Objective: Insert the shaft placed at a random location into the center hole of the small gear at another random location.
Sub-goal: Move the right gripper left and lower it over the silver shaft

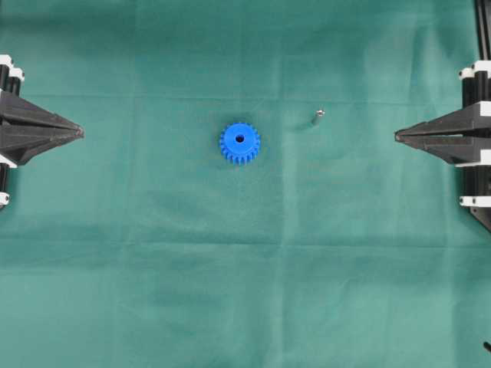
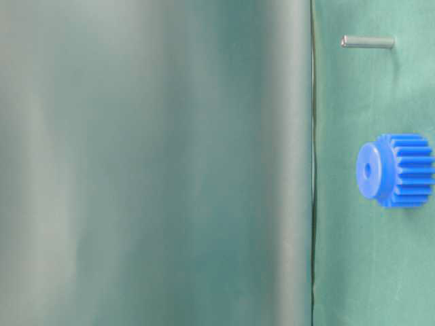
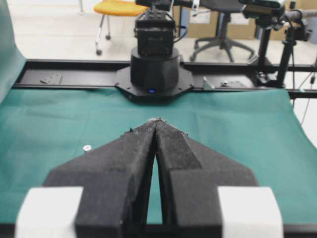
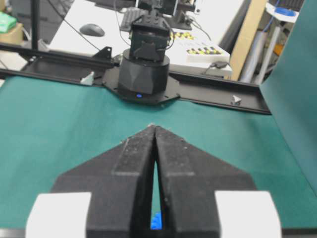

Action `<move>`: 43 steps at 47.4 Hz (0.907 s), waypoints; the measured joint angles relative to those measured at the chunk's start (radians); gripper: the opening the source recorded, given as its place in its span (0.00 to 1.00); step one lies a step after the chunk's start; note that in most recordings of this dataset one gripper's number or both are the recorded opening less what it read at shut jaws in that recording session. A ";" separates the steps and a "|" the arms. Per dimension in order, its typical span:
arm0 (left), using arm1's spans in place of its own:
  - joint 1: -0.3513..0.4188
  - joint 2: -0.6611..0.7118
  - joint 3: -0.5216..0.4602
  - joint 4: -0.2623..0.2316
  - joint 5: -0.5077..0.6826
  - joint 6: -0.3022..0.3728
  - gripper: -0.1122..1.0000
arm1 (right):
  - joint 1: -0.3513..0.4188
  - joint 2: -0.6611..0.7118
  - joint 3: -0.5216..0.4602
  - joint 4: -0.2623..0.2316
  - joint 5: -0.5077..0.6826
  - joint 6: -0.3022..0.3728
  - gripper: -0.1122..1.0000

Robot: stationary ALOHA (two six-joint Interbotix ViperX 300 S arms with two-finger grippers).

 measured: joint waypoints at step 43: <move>-0.002 -0.002 0.015 -0.031 -0.014 0.003 0.10 | -0.278 0.785 0.017 0.081 -0.453 0.011 0.64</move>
